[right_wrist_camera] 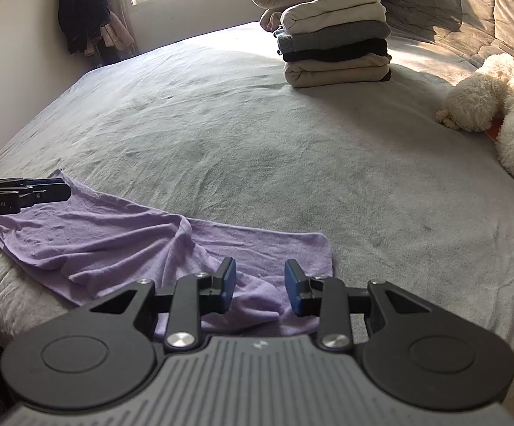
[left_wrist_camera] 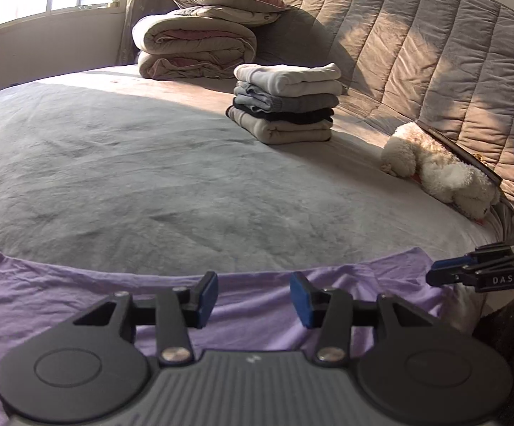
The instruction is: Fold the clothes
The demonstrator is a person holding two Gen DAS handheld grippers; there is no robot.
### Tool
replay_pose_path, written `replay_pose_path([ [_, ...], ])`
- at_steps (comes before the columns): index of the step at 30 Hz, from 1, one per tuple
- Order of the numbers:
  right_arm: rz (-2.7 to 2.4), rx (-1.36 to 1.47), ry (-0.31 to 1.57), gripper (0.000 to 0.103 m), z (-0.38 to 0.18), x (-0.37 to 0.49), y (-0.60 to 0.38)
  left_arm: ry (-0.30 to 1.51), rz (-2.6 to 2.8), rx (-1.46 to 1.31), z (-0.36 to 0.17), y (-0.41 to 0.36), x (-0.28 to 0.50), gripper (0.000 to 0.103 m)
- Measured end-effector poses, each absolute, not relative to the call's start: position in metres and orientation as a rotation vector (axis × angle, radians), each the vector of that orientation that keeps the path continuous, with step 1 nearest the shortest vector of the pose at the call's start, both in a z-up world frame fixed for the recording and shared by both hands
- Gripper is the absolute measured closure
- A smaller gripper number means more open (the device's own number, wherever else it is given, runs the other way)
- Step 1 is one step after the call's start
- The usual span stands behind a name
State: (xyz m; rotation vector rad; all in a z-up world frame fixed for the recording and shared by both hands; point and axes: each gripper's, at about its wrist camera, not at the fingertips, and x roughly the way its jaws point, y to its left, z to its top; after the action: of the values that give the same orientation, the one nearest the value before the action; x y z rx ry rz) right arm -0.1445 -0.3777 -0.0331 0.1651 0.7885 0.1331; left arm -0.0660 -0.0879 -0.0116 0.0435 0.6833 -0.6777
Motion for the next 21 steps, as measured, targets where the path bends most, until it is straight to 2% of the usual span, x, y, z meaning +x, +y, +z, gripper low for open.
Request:
replay_pose_path([
  [4, 0.139, 0.126, 0.807, 0.069, -0.043, -0.144, -0.375, 0.691, -0.808, 0.051, -0.019, -0.130, -0.097, 0.062],
  [5, 0.143, 0.113, 0.803, 0.074, -0.044, -0.143, -0.373, 0.690, -0.833, 0.058, -0.020, -0.140, -0.103, 0.062],
  [6, 0.145, 0.101, 0.795, 0.091, -0.043, -0.143, -0.372, 0.692, -0.848, 0.071, -0.022, -0.150, -0.108, 0.062],
  [7, 0.146, 0.090, 0.786, 0.097, -0.042, -0.143, -0.372, 0.691, -0.855, 0.083, -0.023, -0.157, -0.111, 0.062],
  [14, 0.131, 0.083, 0.710, 0.098, -0.027, -0.142, -0.381, 0.721, -0.867, 0.097, -0.028, -0.173, -0.112, 0.062],
  [21, 0.114, 0.090, 0.735, 0.098, -0.029, -0.119, -0.392, 0.748, -0.887, 0.092, -0.035, -0.182, -0.115, 0.061],
])
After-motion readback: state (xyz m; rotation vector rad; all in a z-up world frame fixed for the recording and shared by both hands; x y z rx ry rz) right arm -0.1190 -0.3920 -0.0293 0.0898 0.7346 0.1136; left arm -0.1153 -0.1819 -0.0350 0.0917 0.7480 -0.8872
